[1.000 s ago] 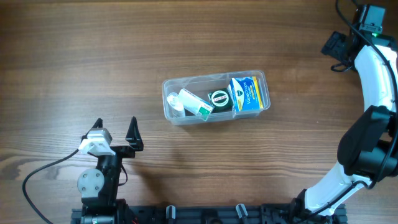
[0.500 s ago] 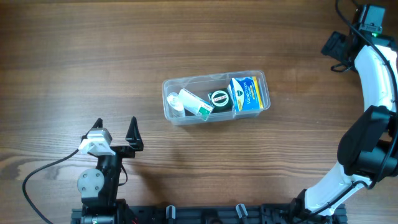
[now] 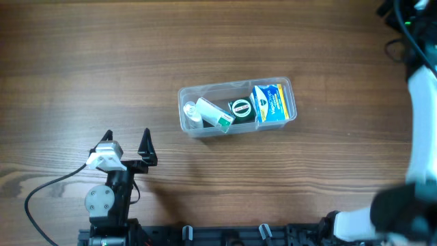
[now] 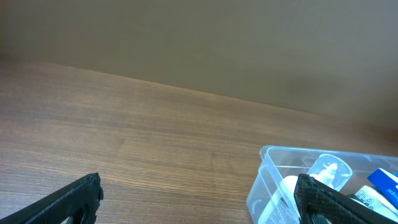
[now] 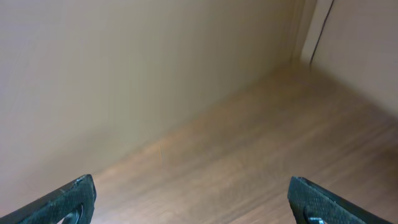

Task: Pack container

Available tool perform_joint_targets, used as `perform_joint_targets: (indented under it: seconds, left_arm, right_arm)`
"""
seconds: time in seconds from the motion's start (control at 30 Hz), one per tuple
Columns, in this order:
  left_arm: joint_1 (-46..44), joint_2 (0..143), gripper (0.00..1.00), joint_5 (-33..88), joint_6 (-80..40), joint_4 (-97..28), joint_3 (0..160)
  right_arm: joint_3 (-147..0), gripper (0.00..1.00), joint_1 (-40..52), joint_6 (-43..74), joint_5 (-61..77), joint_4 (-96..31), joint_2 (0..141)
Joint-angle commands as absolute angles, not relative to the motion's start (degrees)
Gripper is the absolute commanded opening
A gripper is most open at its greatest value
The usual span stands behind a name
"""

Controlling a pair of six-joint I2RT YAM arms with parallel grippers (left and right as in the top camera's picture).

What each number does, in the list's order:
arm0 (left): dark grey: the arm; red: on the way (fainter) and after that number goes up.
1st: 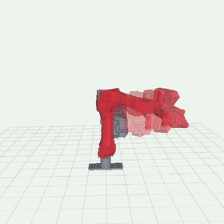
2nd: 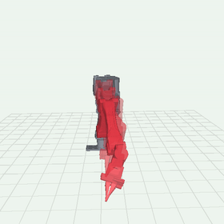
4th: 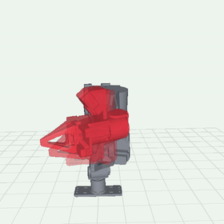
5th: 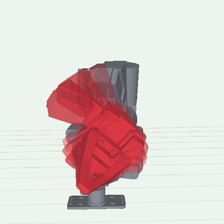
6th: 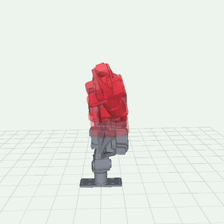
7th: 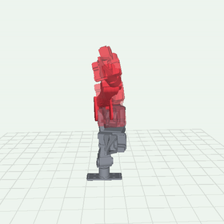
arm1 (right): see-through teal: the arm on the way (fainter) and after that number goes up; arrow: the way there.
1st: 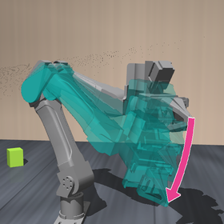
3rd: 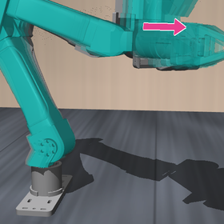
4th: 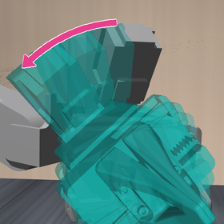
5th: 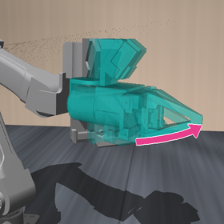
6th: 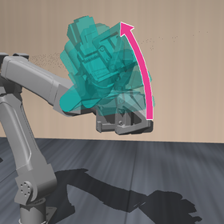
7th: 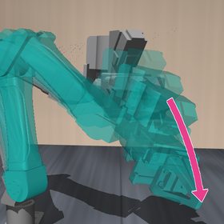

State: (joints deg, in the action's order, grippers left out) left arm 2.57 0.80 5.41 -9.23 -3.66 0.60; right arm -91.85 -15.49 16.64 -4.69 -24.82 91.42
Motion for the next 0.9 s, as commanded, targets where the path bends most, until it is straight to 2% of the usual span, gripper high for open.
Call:
perform_joint_targets:
  seconds: [0.0, 0.1, 0.2, 0.27, 0.5, 0.67, 0.87]
  left_arm:
    - [2.46, 0.16, 1.0, 5.28, -8.1, -3.99, 0.32]
    - [2.46, 0.16, 1.0, 5.26, -8.1, -3.97, 0.32]
    - [2.46, 0.16, 1.0, 5.28, -8.1, -3.99, 0.32]
    - [2.46, 0.16, 1.0, 5.26, -8.1, -3.97, 0.32]
    - [2.46, 0.16, 1.0, 5.28, -8.1, -3.97, 0.32]
    - [2.46, 0.16, 1.0, 5.28, -8.1, -3.99, 0.32]
    - [2.46, 0.16, 1.0, 5.28, -8.1, -3.97, 0.32]
  right_arm:
    - [-92.16, 1.0, -14.79, 16.88, -3.4, -29.58, 78.98]
    - [-92.12, 1.0, -11.11, 17.41, -2.5, -32.91, 68.05]
    - [-90.26, 1.0, -7.16, 10.0, -2.5, -33.41, 61.28]
    - [-84.16, 1.0, -5.56, 8.97, -2.7, -30.11, 56.66]
    - [-48.14, 1.0, -0.73, 9.02, -2.46, -10.79, 32.25]
    - [-31.66, 1.0, -0.38, 8.93, -2.46, -6.52, 15.88]
    - [-22.28, 1.0, -0.38, 7.27, -2.44, -6.55, 6.52]
